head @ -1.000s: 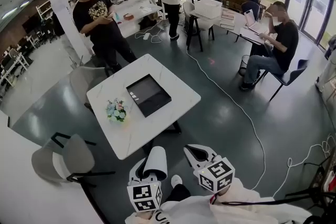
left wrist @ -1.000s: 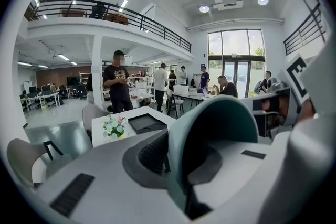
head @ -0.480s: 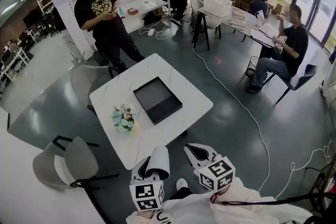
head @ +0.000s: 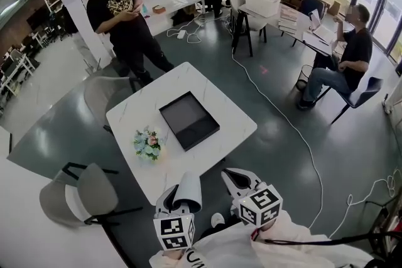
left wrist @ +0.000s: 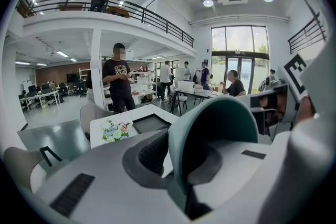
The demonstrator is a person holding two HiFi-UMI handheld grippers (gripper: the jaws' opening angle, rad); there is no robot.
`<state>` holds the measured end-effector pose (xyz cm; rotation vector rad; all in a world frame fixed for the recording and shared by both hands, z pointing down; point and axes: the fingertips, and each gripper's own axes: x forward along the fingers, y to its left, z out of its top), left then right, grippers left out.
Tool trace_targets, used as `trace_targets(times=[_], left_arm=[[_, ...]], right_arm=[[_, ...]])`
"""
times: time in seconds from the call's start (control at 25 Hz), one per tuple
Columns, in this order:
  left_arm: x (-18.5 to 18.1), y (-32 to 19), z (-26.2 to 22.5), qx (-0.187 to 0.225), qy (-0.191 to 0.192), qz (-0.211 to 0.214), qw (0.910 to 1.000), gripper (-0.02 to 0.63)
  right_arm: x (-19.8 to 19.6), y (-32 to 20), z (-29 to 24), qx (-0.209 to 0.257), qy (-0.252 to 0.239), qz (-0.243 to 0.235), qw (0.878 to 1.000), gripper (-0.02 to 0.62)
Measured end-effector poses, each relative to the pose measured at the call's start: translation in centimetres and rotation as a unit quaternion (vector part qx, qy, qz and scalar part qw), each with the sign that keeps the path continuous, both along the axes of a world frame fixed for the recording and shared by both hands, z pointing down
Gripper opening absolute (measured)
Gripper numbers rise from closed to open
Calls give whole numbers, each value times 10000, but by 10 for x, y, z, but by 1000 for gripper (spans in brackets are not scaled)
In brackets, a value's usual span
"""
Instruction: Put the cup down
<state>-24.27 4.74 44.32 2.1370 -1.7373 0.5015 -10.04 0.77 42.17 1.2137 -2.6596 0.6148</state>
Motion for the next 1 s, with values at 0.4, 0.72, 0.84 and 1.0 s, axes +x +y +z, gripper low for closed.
trace_targets(times=[0.4,0.72,0.84,1.0], left_arm=[[23,-41,2,-121,-41,-318,9994,32],[43,-76,3,-109,-92,-676,9976,32],[44,-80,6,-164,-107,-779,9968,32],[44,-85,8,-250,-125,-785,9965,32]], right_arm=[[19,-54,2,-30,-29,-312,9995,5],[43,-93,9,-69,18,-597,9982,5],[46,-101,13,-119,14,-675,9976,5],[44,-107,14,-168,9,-707,9974,5]])
